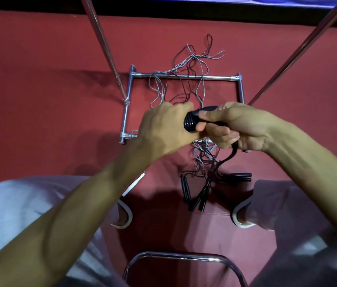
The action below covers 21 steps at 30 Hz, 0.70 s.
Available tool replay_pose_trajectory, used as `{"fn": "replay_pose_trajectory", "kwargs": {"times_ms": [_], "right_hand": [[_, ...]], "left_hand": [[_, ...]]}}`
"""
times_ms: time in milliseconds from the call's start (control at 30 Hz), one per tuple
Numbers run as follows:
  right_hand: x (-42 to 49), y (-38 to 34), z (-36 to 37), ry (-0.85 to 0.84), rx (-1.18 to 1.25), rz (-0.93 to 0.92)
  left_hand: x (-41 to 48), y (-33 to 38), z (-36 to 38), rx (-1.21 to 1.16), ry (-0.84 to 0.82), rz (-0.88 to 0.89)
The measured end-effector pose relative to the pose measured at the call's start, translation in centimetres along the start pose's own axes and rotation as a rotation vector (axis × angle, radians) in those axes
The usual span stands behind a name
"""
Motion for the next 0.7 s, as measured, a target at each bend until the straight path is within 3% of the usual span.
{"fn": "replay_pose_trajectory", "kwargs": {"times_ms": [167, 267, 333, 433, 533, 700], "right_hand": [[0.7, 0.4, -0.5, 0.018, -0.003, -0.001], [0.7, -0.1, -0.7, 0.048, -0.222, -0.114], [0.1, -1.0, -0.8, 0.054, -0.538, -0.261], [-0.6, -2.2, -1.0, 0.092, -0.873, -0.499], [-0.9, -2.9, -1.3, 0.045, -0.957, -0.622], [-1.2, -3.4, -2.3, -0.104, -0.856, -0.620]], "left_hand": [[-0.2, 0.1, 0.2, 0.056, -0.004, -0.043], [0.3, -0.9, -0.1, 0.009, -0.089, -0.067], [0.7, -1.6, -0.2, -0.084, -0.239, -0.078], [0.5, -2.2, 0.3, -0.431, -0.548, -0.084], [0.1, -2.0, 0.4, -0.672, -0.812, -0.078], [-0.2, -0.7, -1.8, -0.798, -0.957, 0.022]]}}
Point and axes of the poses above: each hand's wrist, its own x-axis towards the middle knuckle, its own z-axis out of the palm, y = z × x, the point moved 2 cm from there along x, towards the middle knuckle, and after that the axes turned 11 degrees about x, right-handed, at the moved point
